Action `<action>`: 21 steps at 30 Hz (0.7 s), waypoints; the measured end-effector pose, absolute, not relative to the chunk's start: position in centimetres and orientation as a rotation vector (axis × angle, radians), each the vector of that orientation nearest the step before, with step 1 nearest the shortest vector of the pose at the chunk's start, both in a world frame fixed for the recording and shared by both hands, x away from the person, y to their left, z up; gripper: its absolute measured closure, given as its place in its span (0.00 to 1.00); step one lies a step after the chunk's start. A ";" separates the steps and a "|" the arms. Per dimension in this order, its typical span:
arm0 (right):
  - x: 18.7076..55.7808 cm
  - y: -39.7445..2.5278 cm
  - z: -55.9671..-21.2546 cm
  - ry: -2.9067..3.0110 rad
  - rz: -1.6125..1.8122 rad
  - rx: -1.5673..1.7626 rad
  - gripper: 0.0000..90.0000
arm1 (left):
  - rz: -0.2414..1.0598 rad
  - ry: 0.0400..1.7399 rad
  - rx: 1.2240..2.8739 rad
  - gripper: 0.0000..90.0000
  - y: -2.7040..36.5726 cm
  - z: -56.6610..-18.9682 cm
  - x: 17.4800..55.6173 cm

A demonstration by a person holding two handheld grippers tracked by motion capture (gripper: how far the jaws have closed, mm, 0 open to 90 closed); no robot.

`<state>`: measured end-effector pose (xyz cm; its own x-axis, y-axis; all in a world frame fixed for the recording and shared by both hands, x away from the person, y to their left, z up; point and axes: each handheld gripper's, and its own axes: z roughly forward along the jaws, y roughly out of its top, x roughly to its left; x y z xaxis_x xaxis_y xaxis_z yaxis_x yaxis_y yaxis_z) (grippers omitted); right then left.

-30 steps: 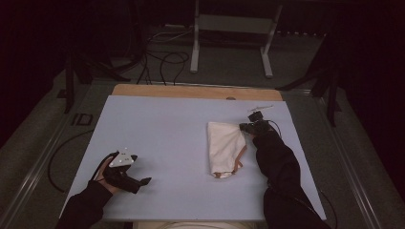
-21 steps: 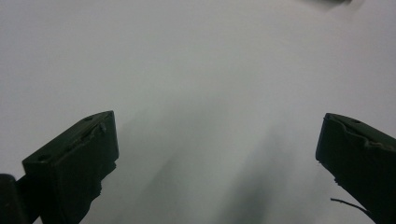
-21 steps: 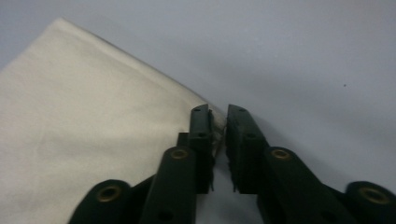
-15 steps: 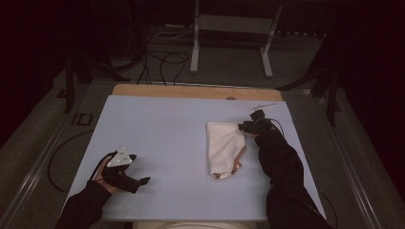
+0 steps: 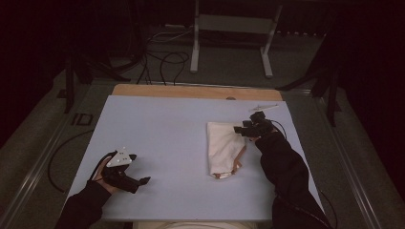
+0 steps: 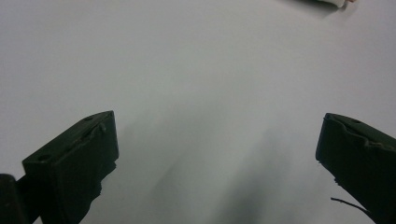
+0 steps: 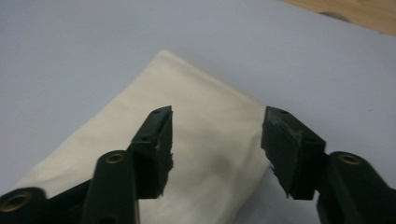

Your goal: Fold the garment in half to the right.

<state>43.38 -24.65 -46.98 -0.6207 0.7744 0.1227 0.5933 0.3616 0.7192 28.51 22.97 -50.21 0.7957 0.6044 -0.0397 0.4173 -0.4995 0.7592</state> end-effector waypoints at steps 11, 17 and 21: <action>39.4 -23.2 -45.7 2.439 1.121 1.121 0.47 | 0.301 0.750 2.162 0.00 23.0 -50.0 28.4; 36.3 -23.0 -45.2 2.466 1.152 1.072 0.57 | 0.305 0.753 2.166 0.00 23.1 -50.0 28.4; 34.3 -23.2 -45.6 2.485 1.159 1.058 0.62 | 0.304 0.747 2.165 0.00 22.9 -49.9 28.4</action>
